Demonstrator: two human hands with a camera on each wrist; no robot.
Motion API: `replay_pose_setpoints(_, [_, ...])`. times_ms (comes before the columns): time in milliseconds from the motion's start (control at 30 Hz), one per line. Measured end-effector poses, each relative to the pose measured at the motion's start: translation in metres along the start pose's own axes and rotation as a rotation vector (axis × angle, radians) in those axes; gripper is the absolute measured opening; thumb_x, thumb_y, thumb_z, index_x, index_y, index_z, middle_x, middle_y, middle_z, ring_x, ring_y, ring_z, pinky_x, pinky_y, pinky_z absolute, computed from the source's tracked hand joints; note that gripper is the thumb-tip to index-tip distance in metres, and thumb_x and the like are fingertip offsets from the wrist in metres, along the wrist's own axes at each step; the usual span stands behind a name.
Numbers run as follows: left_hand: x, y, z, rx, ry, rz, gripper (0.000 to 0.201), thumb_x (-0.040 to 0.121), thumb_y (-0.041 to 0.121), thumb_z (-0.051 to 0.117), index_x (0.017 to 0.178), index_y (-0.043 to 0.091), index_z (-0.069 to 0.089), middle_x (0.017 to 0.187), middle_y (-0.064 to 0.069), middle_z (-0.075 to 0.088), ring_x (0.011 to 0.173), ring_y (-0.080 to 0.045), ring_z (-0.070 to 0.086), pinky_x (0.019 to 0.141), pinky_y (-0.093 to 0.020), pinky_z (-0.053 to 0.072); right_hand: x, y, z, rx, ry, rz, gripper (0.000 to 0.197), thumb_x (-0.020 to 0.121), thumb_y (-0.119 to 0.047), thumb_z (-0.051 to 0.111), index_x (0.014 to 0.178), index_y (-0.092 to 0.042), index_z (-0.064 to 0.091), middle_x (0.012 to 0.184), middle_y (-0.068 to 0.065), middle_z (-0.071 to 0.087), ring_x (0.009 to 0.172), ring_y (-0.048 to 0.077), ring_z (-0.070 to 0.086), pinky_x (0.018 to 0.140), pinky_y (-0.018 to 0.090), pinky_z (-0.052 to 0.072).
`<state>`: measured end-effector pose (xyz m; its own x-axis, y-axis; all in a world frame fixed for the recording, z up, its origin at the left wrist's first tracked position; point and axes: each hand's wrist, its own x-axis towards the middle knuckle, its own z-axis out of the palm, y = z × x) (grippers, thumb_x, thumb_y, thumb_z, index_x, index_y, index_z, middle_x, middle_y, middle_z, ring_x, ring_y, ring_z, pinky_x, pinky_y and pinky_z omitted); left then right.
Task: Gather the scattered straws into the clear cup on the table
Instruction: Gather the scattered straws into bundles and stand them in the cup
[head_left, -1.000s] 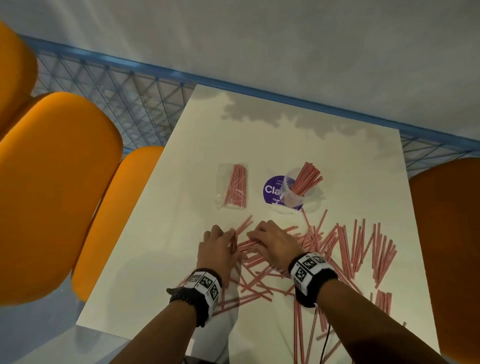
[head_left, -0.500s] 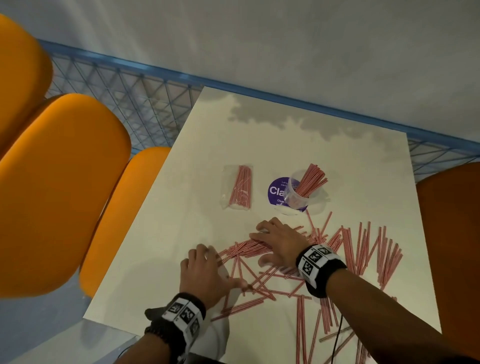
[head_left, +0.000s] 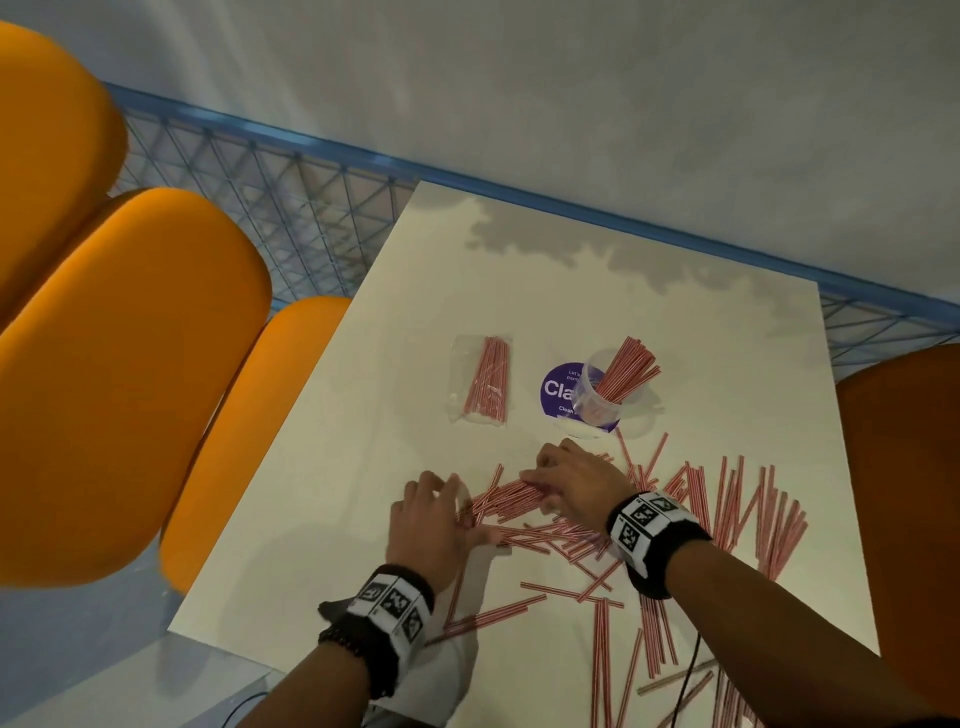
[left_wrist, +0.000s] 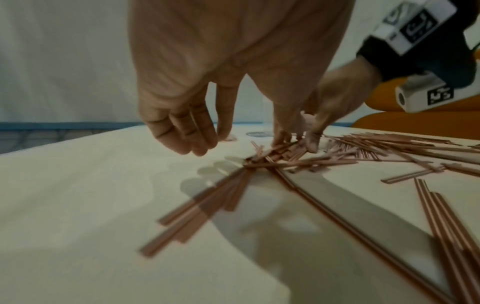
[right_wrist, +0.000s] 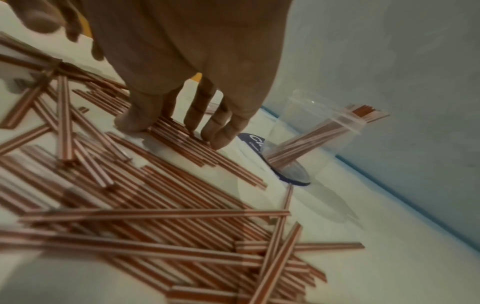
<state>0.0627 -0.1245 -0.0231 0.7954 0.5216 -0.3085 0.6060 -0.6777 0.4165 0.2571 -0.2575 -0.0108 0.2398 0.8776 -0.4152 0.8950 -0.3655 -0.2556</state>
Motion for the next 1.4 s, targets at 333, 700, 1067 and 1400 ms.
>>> replay_pose_setpoints(333, [0.007,-0.005,0.021,0.025,-0.045,0.243,0.058,0.078,0.049,0.068,0.130,0.029,0.052,0.120,0.000,0.049,0.110,-0.025,0.043,0.090,-0.037,0.043,0.015,-0.033,0.005,-0.124,-0.138,-0.075,0.084,0.081,-0.044,0.072,0.150,-0.030,0.027,0.161,-0.002,0.018,0.142,0.027,0.019,0.109,0.047,0.036])
replay_pose_setpoints(700, [0.008,-0.007,0.023,0.027,-0.001,0.227,0.054,0.081,0.054,0.062,0.125,0.022,0.056,0.114,0.000,0.055,0.105,-0.024,0.048,0.086,-0.036,0.043,0.006,-0.014,0.009,-0.016,-0.032,-0.109,0.050,0.091,-0.033,0.062,0.137,-0.021,0.051,0.127,0.002,0.050,0.110,0.020,0.041,0.091,0.044,0.046])
replay_pose_setpoints(1067, [0.028,0.039,0.020,0.202,-0.103,0.243,0.026,0.093,0.007,0.043,0.118,0.011,0.050,0.119,-0.007,0.053,0.112,-0.026,0.046,0.091,-0.035,0.039,0.004,-0.016,0.017,0.034,0.033,-0.097,0.018,0.090,-0.019,0.060,0.105,-0.011,0.064,0.101,0.006,0.058,0.095,0.025,0.051,0.079,0.042,0.046])
replay_pose_setpoints(1400, [0.042,0.054,0.016,0.327,-0.216,0.224,0.033,0.083,0.001,0.050,0.116,0.005,0.045,0.120,-0.015,0.049,0.109,-0.031,0.046,0.089,-0.037,0.041,0.013,-0.033,0.008,-0.150,-0.103,-0.003,0.029,0.085,-0.002,0.057,0.113,-0.007,0.049,0.114,0.013,0.050,0.105,0.029,0.046,0.076,0.031,0.030])
